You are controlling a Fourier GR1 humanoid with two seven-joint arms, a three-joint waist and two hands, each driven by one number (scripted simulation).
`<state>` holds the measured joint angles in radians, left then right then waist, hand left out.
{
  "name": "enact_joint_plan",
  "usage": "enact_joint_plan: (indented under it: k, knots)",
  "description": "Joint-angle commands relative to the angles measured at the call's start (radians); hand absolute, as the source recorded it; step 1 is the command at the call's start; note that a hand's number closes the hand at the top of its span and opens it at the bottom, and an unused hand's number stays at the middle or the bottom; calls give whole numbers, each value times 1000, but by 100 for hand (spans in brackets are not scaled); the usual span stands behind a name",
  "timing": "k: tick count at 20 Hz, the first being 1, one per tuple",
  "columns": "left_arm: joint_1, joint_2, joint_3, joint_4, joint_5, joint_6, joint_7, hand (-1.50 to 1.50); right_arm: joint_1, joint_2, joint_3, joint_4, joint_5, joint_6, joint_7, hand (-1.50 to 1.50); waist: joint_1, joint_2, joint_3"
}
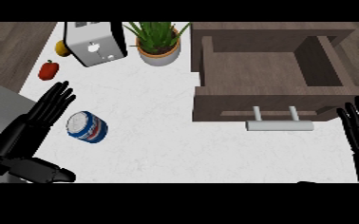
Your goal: Pick up the can, place it into the drawer and close the drawer
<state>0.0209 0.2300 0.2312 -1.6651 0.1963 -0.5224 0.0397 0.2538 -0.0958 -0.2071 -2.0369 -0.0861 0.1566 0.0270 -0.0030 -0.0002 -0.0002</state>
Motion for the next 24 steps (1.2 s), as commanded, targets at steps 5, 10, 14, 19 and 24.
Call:
enact_joint_plan:
  k: [5, 10, 14, 19, 24]
  knots:
    - [-20, -8, 5, 192, -137, -2, -196, -150, -15, 24, 3, 10, 22, 11, -7, -150, 0, 0, 0]
    - [-36, 15, 30, 256, -166, 11, -242, -150, -11, 24, -13, 26, 18, 30, -29, -150, 0, 0, 0]
    - [-112, 78, 59, 455, -179, -38, -333, -150, -54, 22, -2, 13, 33, 14, 24, -150, -1, 1, 0]
    - [-71, 76, 53, 540, -247, -12, -474, -150, -52, 8, -69, 86, -5, 42, -75, -150, 0, 1, 0]
    - [-127, 94, 42, 604, -277, 4, -499, -150, -11, 50, -2, -12, 50, 31, -13, -150, -1, 0, 0]
